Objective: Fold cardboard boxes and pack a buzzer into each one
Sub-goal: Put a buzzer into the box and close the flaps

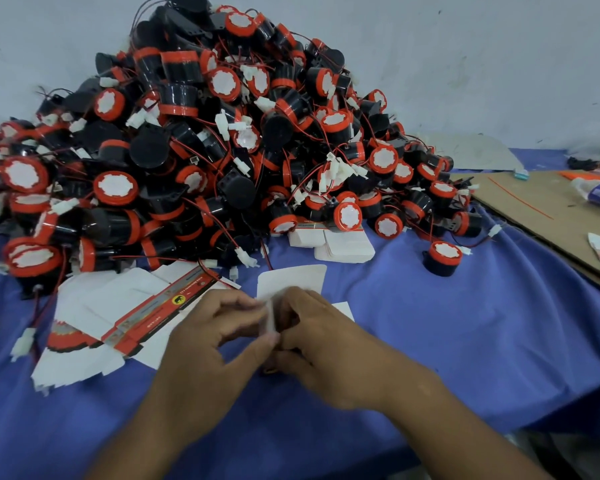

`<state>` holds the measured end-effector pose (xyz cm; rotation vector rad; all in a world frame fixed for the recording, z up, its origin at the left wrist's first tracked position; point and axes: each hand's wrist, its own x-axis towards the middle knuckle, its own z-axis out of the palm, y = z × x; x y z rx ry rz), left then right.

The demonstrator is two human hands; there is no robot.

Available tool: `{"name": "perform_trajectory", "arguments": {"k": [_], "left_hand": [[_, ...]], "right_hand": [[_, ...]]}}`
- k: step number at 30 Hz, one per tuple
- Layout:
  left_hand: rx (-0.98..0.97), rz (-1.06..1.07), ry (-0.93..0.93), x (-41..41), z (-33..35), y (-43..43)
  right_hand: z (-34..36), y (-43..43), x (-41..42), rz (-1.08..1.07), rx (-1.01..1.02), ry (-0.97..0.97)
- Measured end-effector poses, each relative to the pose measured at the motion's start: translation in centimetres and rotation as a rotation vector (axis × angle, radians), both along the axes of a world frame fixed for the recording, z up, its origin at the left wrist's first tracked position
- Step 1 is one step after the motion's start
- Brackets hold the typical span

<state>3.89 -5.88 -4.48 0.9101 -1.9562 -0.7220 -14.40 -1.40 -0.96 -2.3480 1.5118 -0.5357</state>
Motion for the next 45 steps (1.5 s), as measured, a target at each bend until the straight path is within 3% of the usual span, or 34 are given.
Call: {"name": "perform_trajectory", "arguments": {"k": [3, 9, 11, 14, 16, 18, 20, 24, 26, 28, 33, 38, 42, 45], "left_hand": [[-0.061, -0.015, -0.073, -0.2, -0.5, 0.1], [-0.035, 0.014, -0.176, -0.3, -0.6, 0.0], [-0.013, 0.016, -0.186, -0.7, -0.7, -0.1], [-0.020, 0.059, -0.173, -1.2, -1.0, 0.0], [-0.068, 0.091, -0.177, -1.7, -1.0, 0.2], [-0.096, 0.098, -0.157, -2.1, -0.9, 0.3], [-0.079, 0.099, -0.110, -2.3, -0.8, 0.1], [0.114, 0.059, 0.040, -2.3, -1.0, -0.1], [0.147, 0.016, 0.101, -2.3, -1.1, 0.0], [0.084, -0.018, 0.069, -2.1, -1.0, -0.1], [-0.166, -0.101, -0.104, -1.3, -0.8, -0.3], [-0.073, -0.190, -0.183, -0.8, -0.7, 0.1], [-0.041, -0.171, -0.172, -0.9, -1.0, -0.1], [-0.022, -0.179, -0.131, -1.0, -0.9, -0.4]], "right_hand": [[0.1, -0.1, -0.2, -0.024, 0.045, 0.003], [1.1, 0.0, -2.7, -0.087, 0.176, -0.266], [1.3, 0.0, -4.0, -0.206, 0.084, -0.435], [0.8, -0.4, -6.1, -0.512, -0.086, -0.450], [0.4, -0.6, -7.1, -0.595, 0.119, -0.598], [0.2, -0.4, -7.3, -0.489, 0.366, -0.850], [0.3, -0.2, -6.7, -0.363, 0.428, -0.928], [-0.4, -0.4, -4.5, -0.343, 0.305, -0.598], [-0.9, -0.6, -3.7, -0.334, 0.249, -0.547], [-1.1, -0.8, -3.2, -0.336, 0.172, -0.565], [-1.1, -0.9, -4.0, -0.168, 0.043, -0.273], [-1.1, -0.3, -5.3, -0.070, 0.244, -0.201], [-1.2, -0.3, -5.3, -0.094, 0.155, -0.107], [-1.2, -0.5, -5.1, -0.094, 0.119, -0.201]]}}
